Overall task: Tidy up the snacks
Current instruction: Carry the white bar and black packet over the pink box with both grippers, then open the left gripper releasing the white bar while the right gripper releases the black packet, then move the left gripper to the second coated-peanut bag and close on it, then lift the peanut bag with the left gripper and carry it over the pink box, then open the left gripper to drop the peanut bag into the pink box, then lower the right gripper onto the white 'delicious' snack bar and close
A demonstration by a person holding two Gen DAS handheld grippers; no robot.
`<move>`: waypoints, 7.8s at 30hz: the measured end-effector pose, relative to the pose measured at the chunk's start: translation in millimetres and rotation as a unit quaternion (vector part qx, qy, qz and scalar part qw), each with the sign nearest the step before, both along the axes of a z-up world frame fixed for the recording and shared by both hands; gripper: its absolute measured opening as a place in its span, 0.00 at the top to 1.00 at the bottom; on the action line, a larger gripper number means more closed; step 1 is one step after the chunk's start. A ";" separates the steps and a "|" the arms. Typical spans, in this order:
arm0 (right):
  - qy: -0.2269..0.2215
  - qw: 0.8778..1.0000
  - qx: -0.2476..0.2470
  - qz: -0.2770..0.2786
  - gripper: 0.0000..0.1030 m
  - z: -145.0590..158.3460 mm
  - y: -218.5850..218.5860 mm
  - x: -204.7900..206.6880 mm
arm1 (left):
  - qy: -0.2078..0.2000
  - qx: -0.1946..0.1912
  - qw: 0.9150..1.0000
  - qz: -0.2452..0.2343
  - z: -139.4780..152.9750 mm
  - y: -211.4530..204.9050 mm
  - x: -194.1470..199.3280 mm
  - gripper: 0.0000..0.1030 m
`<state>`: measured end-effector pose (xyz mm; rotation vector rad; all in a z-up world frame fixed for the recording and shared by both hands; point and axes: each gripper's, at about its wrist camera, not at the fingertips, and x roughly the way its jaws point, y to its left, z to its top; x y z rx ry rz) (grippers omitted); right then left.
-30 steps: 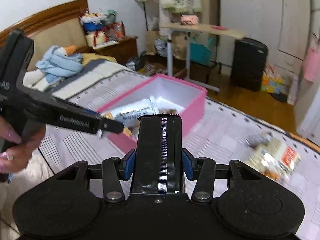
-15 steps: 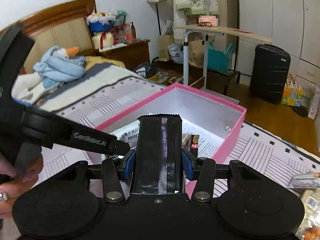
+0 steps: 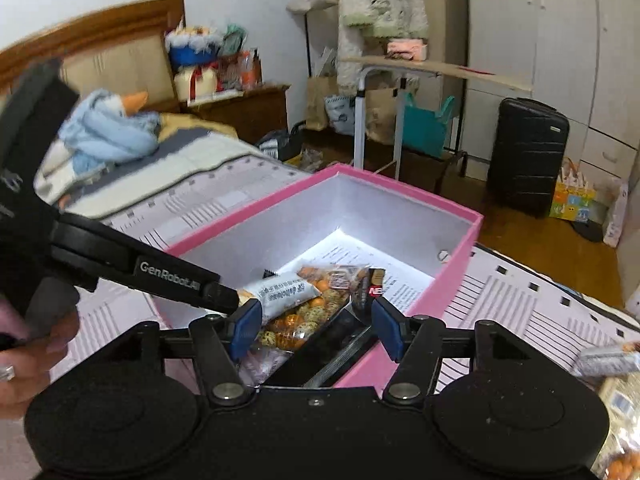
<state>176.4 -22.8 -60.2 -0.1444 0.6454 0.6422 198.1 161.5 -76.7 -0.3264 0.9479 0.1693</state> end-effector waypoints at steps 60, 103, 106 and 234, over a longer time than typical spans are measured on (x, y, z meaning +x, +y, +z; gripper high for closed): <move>0.097 0.960 0.073 -0.252 0.07 -124.7 -266.3 -52.1 | -0.006 -0.159 0.952 -0.260 -74.1 -300.6 23.4 0.44; 0.087 0.961 0.006 -0.262 0.12 -57.6 -215.5 -104.1 | 0.022 -0.100 0.935 -0.340 -0.8 -305.2 -61.6 0.60; 0.084 0.964 0.019 -0.253 0.12 -41.2 -211.5 -113.1 | 0.016 -0.087 0.932 -0.351 17.1 -298.1 -73.7 0.59; 0.060 0.976 -0.201 0.064 0.48 -94.8 -200.8 31.2 | -0.104 0.028 0.934 -0.340 -60.9 -347.4 145.0 0.34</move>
